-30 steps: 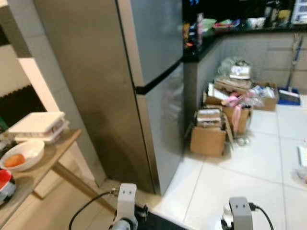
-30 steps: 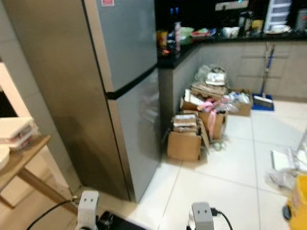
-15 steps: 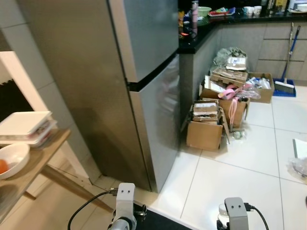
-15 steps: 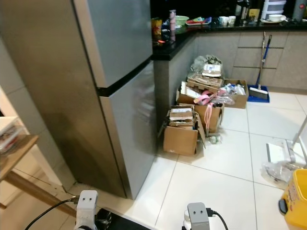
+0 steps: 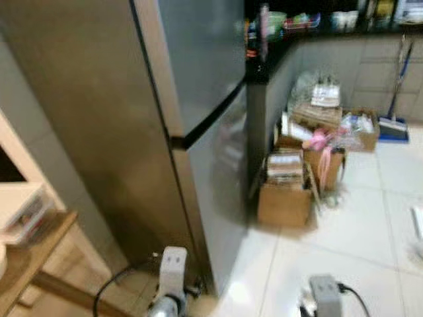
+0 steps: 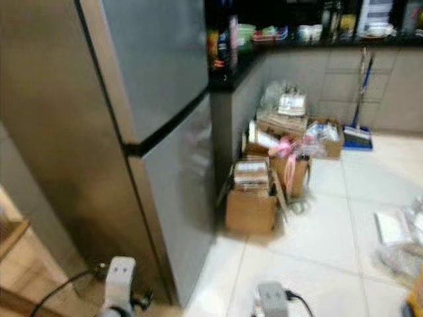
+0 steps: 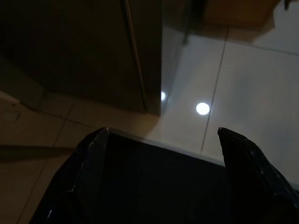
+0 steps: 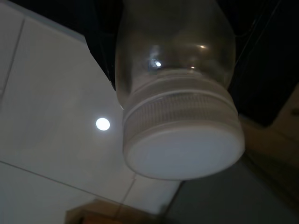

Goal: Restocking fridge

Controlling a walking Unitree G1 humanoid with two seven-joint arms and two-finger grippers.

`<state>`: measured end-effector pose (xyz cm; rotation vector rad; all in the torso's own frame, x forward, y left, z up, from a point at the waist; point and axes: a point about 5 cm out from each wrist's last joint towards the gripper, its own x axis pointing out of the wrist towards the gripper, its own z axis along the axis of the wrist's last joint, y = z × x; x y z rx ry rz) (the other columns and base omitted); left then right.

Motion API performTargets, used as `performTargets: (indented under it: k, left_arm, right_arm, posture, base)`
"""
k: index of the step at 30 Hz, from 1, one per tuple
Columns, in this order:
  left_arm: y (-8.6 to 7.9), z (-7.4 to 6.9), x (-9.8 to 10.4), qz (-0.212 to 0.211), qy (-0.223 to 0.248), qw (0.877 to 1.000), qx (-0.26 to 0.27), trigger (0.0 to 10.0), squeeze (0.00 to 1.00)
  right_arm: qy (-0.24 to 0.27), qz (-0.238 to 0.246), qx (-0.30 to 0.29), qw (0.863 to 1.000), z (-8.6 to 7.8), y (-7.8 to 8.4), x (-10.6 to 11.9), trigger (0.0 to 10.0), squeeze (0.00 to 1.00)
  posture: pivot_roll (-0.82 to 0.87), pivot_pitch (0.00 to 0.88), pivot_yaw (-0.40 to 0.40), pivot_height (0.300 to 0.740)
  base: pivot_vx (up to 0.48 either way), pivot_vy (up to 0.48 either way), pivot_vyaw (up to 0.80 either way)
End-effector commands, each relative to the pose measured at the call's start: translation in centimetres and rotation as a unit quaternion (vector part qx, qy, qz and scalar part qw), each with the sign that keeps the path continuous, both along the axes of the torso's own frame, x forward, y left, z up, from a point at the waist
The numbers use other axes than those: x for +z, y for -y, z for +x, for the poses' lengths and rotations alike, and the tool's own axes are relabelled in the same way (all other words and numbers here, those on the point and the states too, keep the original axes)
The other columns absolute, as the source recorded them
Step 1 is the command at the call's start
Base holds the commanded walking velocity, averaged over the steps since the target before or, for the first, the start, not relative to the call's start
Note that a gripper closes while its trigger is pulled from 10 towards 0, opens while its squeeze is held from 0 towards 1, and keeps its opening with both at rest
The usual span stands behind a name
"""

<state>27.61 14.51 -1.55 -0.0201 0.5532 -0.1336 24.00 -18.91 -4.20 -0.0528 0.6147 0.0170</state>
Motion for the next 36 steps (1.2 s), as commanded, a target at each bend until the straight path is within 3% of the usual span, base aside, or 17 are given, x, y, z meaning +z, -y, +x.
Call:
performTargets:
  k: [1, 11, 29, 36]
  left_arm:
    - [-0.15, -0.63, -0.56, 0.006, -0.011, 1.000, -0.003, 10.0, 0.00]
    - [-0.17, -0.65, -0.51, 0.013, -0.010, 1.000, -0.013, 10.0, 0.00]
    - [0.25, -0.76, -0.36, 0.009, 0.007, 1.000, -0.030, 10.0, 0.00]
    - [0.38, -0.84, -0.36, 0.007, 0.008, 0.999, -0.035, 10.0, 0.00]
  right_arm:
    - [0.003, 0.010, 0.001, 1.000, 0.11, -0.62, 0.01, 10.0, 0.00]
    - [0.002, 0.010, -0.001, 1.000, -0.08, -0.67, -0.10, 10.0, 0.00]
    - [0.005, -0.001, -0.002, 1.000, -0.46, -0.14, -0.19, 10.0, 0.00]
    - [0.003, 0.001, -0.002, 1.000, -0.62, -0.09, -0.28, 10.0, 0.00]
  posture:
    - [-0.07, 0.040, 0.098, 0.740]
    - [-0.07, 0.041, 0.101, 0.740]
    - [-0.07, 0.046, 0.102, 0.740]
    - [-0.07, 0.044, 0.102, 0.740]
  base:
    - [0.371, 0.000, 0.00]
    - [0.350, 0.000, 0.00]
    - [0.000, 0.000, 0.00]
    - [0.000, 0.449, 0.00]
